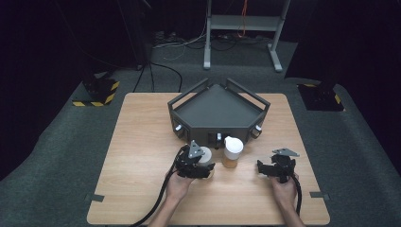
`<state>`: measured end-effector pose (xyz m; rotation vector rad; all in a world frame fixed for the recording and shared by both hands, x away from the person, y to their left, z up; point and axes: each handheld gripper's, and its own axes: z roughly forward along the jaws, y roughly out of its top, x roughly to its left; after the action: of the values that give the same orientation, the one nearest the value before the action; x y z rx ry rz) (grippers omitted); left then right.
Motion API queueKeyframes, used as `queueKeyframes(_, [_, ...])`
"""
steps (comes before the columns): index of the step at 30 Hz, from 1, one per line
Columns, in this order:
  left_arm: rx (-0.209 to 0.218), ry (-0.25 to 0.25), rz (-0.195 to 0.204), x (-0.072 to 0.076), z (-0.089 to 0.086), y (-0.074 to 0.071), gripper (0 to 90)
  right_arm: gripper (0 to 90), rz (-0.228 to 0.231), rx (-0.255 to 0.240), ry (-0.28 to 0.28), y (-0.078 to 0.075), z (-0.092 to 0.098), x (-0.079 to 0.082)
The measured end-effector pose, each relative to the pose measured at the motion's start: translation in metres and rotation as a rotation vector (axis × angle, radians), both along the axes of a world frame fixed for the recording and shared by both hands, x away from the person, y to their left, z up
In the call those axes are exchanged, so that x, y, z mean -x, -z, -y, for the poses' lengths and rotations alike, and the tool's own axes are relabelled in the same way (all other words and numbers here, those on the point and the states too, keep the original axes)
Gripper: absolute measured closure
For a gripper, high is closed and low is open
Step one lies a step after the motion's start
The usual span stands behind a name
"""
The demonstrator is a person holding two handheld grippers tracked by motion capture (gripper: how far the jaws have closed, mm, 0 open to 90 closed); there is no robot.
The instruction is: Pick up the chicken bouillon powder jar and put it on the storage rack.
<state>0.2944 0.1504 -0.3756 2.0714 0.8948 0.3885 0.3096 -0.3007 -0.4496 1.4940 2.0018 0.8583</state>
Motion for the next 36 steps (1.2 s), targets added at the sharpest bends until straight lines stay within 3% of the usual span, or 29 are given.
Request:
queueKeyframes(9, [-0.003, -0.007, -0.015, -0.008, -0.002, -0.022, 33.6, 5.5, 0.000, 0.000, 0.000, 0.000, 0.000, 0.000])
queueKeyframes(15, [-0.015, -0.006, -0.036, -0.022, -0.001, -0.041, 33.7, 5.5, 0.000, 0.000, 0.000, 0.000, 0.000, 0.000])
queueKeyframes(36, [-0.009, 0.009, -0.044, -0.055, 0.000, -0.102, 33.9, 5.3, -0.001, -0.001, 0.000, 0.000, 0.000, 0.000])
